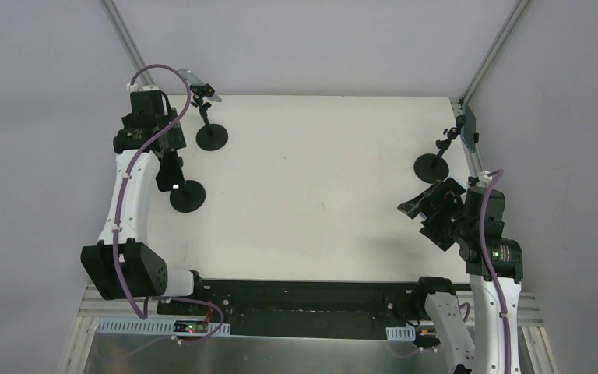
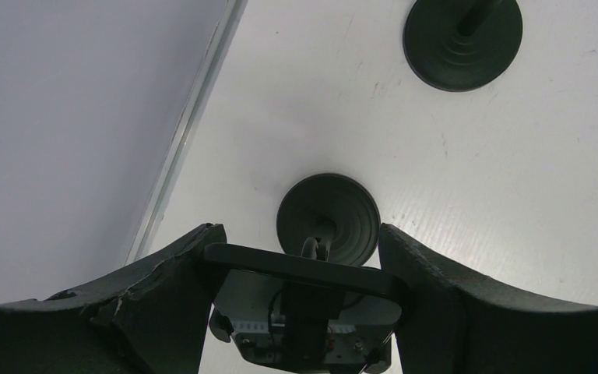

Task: Remove the phone from the phone stand
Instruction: Move the phone stand with the phone to the center of the board.

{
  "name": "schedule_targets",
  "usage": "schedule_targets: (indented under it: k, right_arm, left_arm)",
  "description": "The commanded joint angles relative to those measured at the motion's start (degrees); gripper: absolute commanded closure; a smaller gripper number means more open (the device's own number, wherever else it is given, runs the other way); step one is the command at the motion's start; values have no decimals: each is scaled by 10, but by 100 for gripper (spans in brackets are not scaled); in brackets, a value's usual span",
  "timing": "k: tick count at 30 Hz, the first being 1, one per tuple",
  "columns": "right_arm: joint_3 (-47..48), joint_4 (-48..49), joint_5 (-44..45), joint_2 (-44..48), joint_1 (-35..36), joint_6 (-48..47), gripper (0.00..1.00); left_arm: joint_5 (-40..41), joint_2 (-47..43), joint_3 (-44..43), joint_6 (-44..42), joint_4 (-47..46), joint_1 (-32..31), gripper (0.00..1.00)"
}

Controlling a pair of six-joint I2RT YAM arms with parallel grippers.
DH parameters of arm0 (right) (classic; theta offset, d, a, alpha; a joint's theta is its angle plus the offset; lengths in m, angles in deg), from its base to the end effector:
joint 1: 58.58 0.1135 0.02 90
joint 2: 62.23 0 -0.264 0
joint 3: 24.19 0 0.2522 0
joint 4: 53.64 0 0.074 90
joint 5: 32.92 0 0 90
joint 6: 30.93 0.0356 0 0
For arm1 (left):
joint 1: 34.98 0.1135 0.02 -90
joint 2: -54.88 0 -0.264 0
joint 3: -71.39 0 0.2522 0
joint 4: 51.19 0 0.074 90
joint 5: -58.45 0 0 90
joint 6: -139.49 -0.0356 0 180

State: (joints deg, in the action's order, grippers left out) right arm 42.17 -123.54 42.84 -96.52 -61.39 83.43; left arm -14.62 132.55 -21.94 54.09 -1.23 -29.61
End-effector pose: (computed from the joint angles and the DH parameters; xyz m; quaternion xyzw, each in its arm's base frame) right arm 0.1016 0.0038 0.3296 0.1564 0.8791 0.1909 0.4078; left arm 0.2935 0.0380 0.3786 -0.1445 0.8653 0.1333 0.4612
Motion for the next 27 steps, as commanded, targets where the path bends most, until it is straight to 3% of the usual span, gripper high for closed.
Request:
schedule_targets:
  k: [1, 10, 14, 21, 27]
  right_arm:
    - [-3, 10, -7, 4, 1, -8, 1]
    - [-5, 12, 0, 5, 1, -7, 1]
    - [-5, 11, 3, 4, 1, -7, 1]
    - [-5, 10, 7, 0, 1, -6, 1]
    - [-5, 10, 12, -2, 1, -4, 1]
  left_arm:
    - [-13, -15, 12, -5, -15, 3, 30]
    - [-77, -37, 16, 10, -15, 3, 57]
    - [-128, -55, 25, 24, -15, 2, 78]
    - [-229, -83, 35, 53, -15, -15, 80]
    - [-208, -96, 41, 41, -15, -130, 80]
